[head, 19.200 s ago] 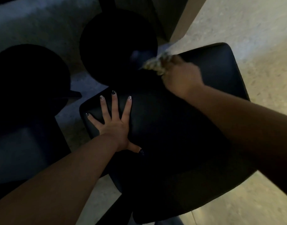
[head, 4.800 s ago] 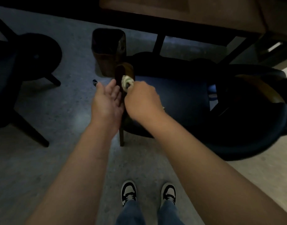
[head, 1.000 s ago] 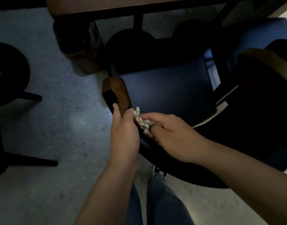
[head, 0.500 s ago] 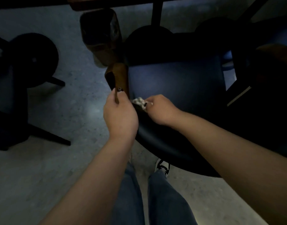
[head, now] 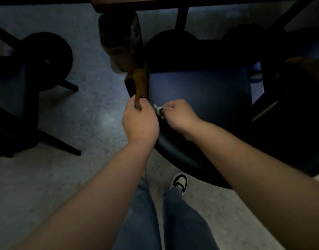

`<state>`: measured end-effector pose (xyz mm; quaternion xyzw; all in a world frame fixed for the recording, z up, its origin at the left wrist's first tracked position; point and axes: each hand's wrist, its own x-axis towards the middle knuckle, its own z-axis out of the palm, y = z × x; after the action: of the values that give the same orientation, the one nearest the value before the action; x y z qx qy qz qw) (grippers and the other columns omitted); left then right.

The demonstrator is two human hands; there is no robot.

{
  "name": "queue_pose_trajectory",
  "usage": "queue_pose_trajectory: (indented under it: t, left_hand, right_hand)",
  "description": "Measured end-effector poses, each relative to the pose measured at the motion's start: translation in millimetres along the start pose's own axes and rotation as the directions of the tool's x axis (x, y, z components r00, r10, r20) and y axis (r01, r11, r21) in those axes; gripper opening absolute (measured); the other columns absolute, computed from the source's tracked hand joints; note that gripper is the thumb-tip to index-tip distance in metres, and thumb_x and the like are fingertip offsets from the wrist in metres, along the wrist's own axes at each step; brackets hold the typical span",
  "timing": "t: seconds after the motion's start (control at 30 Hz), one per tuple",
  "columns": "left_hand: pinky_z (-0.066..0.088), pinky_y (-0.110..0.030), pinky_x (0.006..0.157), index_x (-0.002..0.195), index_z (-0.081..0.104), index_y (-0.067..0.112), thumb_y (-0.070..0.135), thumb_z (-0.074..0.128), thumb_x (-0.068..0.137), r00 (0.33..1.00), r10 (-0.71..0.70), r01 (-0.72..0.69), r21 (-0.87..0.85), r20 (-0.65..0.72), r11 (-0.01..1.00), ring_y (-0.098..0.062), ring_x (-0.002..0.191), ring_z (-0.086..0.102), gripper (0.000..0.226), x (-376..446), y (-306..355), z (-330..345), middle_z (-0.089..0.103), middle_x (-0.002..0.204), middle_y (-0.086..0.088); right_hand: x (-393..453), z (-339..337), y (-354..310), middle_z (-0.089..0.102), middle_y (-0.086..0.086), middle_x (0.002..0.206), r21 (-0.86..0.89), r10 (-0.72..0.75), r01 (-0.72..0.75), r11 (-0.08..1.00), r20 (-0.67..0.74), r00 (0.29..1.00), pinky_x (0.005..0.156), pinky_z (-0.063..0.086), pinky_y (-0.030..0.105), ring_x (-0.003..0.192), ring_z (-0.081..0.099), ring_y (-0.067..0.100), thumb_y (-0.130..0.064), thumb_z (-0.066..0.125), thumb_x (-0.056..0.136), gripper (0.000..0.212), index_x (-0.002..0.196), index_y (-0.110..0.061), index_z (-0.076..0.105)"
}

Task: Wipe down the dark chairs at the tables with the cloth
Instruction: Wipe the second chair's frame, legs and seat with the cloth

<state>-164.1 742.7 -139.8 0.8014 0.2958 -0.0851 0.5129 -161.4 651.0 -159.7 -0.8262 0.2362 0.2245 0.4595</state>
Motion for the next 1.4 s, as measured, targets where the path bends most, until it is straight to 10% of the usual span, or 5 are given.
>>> queue_pose_trajectory:
  t: [0.23,0.7,0.93,1.2,1.4]
  left_hand:
    - [0.048,-0.042,0.091,0.119,0.063,0.01,0.029,0.042,0.096,1.0,-0.016,0.016,0.002,0.007,1.0,-0.03,0.103,0.061,0.037,0,-2,-1,0.067,0.111,-0.015]
    - [0.038,-0.035,0.1,0.127,0.058,0.006,0.031,0.031,0.102,0.999,-0.026,0.025,0.03,0.026,0.999,-0.028,0.115,0.052,0.044,-5,2,-3,0.059,0.127,-0.015]
    - [0.039,-0.045,0.106,0.141,0.04,0.01,0.03,0.033,0.101,0.961,-0.271,0.259,-0.162,-0.061,0.952,-0.034,0.122,0.051,0.045,-42,6,8,0.051,0.137,-0.016]
    - [0.026,-0.031,0.111,0.154,0.016,0.009,0.027,0.036,0.103,0.975,-0.005,0.02,0.066,-0.222,0.998,-0.026,0.142,0.029,0.058,-68,-8,22,0.019,0.16,-0.011]
    - [0.008,-0.056,0.118,0.154,-0.001,0.005,0.042,0.037,0.1,0.994,0.083,-0.044,0.417,-0.076,0.908,-0.031,0.149,0.004,0.076,-60,-11,12,-0.011,0.161,-0.016]
  right_hand:
    - [-73,-11,-2,0.069,0.015,0.099,-0.182,-0.326,0.304,0.935,-0.103,0.94,0.082,0.048,0.037,0.092,0.063,0.031,-0.01,0.043,0.095,0.027,0.106,-0.006,0.067]
    - [-102,-16,5,0.063,0.018,0.109,-0.346,-0.284,0.232,0.909,-0.106,0.953,0.087,0.047,0.038,0.101,0.058,0.034,-0.004,0.041,0.092,0.029,0.111,-0.002,0.063]
    - [-119,-80,52,0.064,0.022,0.098,-0.53,-0.088,0.059,0.846,-0.028,0.996,0.069,0.045,0.031,0.091,0.061,0.036,-0.006,0.042,0.088,0.022,0.088,-0.001,0.064]
    - [-113,-61,47,0.065,0.02,0.095,-0.413,-0.265,0.239,0.878,-0.004,0.964,0.073,0.045,0.035,0.089,0.06,0.035,-0.011,0.043,0.095,0.026,0.087,0.003,0.063]
    - [-124,-139,95,0.064,0.015,0.105,-0.636,-0.236,0.26,0.726,0.125,0.964,0.084,0.05,0.042,0.097,0.061,0.035,-0.01,0.047,0.091,0.025,0.103,-0.006,0.069]
